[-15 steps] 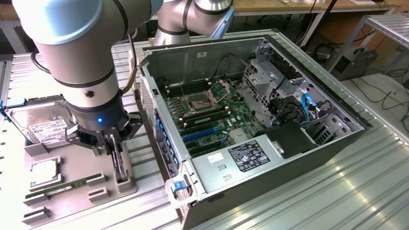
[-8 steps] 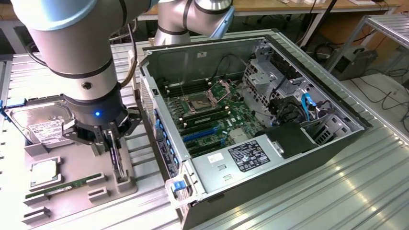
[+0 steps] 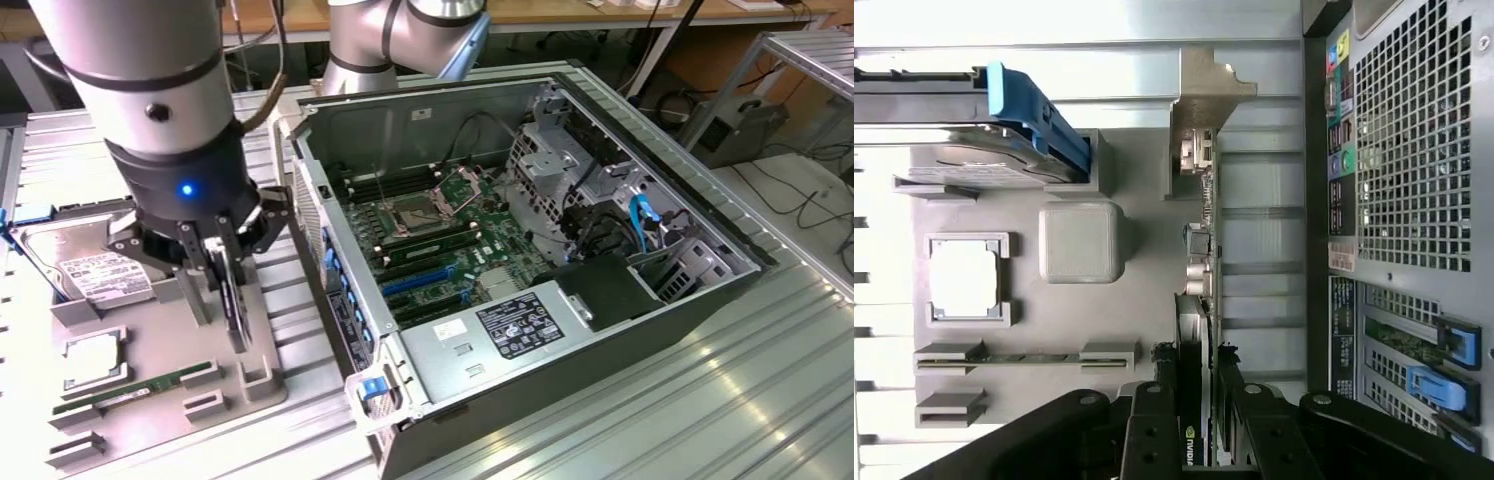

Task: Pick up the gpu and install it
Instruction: 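Pick up the gpu and move the gpu toward the slot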

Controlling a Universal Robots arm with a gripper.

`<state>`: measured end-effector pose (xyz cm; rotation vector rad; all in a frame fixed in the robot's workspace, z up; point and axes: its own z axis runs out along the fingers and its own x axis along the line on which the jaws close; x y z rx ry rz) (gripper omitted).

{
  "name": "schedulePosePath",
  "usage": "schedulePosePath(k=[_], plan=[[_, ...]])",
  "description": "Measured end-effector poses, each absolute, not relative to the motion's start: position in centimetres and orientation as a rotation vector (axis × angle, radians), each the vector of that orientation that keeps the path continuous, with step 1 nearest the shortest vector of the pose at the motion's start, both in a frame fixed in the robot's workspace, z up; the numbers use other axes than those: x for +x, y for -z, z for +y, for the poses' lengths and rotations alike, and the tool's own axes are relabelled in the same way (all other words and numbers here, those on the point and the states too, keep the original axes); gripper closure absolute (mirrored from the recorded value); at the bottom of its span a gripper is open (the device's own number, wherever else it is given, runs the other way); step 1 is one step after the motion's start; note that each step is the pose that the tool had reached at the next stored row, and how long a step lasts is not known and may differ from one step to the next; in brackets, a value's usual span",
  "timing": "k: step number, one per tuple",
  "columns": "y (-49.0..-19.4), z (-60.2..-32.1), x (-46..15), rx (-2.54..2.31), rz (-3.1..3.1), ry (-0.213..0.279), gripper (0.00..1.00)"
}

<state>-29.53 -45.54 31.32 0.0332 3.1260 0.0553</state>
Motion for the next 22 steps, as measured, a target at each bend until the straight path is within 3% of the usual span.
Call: schedulePosePath(k=[22], plan=[[-42.5, -47.7, -24.7, 0.034, 3.134, -0.057, 0.74]])
